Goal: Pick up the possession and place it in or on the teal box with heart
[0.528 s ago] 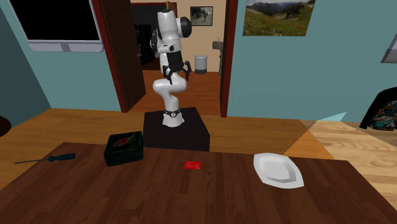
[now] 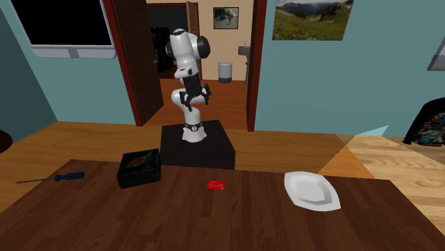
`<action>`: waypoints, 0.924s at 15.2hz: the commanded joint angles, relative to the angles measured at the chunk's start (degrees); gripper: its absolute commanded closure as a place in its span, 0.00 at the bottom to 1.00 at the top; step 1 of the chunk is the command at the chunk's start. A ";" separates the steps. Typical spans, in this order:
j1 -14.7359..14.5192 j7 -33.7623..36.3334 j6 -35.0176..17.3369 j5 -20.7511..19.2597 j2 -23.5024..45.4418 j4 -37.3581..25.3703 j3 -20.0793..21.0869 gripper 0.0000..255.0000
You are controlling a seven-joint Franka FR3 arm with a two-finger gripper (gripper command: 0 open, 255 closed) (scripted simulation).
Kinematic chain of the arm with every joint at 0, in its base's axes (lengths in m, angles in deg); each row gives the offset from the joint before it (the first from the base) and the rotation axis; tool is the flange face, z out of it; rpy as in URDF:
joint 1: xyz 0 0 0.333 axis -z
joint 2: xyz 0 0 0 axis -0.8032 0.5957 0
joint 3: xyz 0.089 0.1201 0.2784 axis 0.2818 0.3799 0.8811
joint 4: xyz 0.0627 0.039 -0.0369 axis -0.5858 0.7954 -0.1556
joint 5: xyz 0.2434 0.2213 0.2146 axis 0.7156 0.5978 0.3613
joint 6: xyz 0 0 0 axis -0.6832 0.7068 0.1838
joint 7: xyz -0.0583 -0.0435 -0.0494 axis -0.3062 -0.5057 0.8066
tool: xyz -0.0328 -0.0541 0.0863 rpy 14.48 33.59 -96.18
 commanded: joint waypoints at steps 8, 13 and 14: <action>-7.27 -24.41 -22.91 3.68 11.54 8.27 -11.20 0.00; -15.84 -42.09 -33.34 11.92 22.82 7.29 -19.78 0.00; -18.06 -46.31 -34.89 14.59 25.37 6.58 -21.74 0.00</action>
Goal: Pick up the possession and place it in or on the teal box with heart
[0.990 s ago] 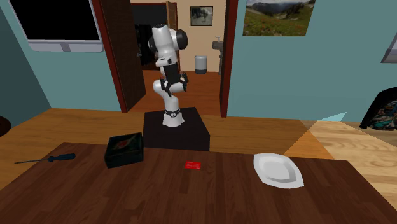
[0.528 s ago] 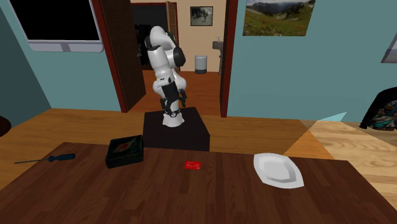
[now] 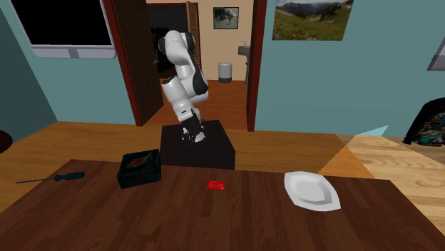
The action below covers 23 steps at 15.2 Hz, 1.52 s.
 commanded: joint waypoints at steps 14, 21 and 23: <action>-10.43 -61.62 4.23 48.63 41.95 -22.56 -5.94 0.00; -10.19 -64.52 2.89 54.50 47.40 -24.93 -2.94 0.00; -10.18 -64.52 2.89 54.50 47.40 -24.92 -2.93 0.00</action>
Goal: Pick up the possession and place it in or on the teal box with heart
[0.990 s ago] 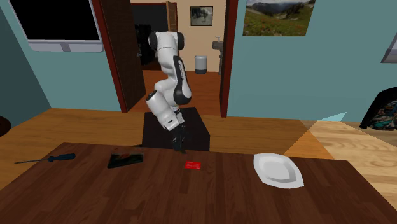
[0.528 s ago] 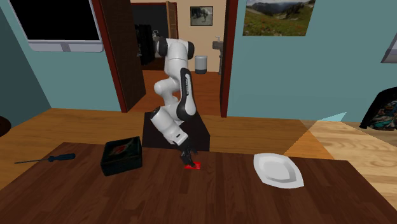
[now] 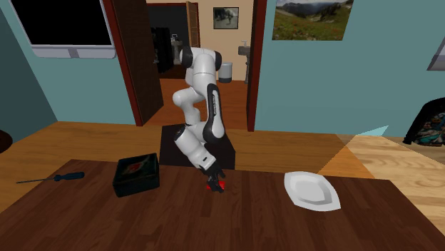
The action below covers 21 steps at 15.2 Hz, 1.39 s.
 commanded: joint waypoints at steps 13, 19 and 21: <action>0.16 -0.41 -0.02 0.58 0.64 -0.32 0.25 1.00; -0.74 1.99 0.11 -2.03 -1.95 0.47 -0.80 1.00; -1.21 3.44 0.23 -3.63 -3.42 0.83 -1.39 1.00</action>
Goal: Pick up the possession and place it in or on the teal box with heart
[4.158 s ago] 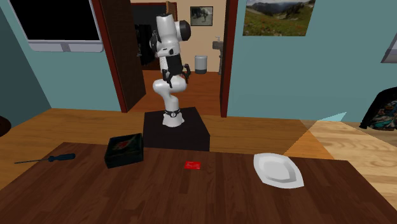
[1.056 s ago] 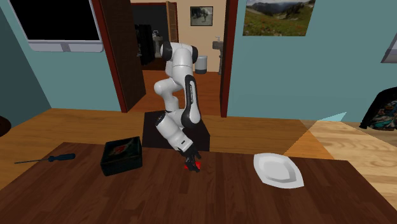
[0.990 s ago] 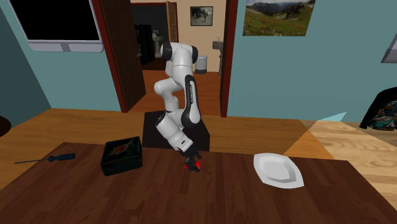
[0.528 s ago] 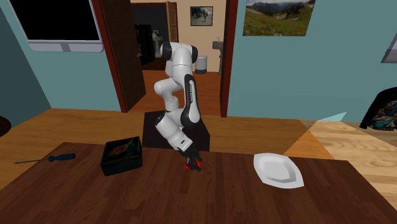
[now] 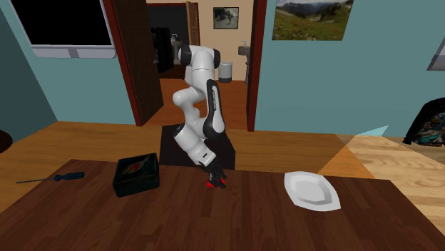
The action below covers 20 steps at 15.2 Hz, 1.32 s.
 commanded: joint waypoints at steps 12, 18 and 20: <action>-2.79 10.09 1.18 -11.01 -9.37 1.47 -3.46 1.00; -3.69 14.98 2.14 -16.25 -13.46 1.47 -4.61 1.00; -3.93 16.62 2.55 -17.98 -14.77 1.36 -4.91 1.00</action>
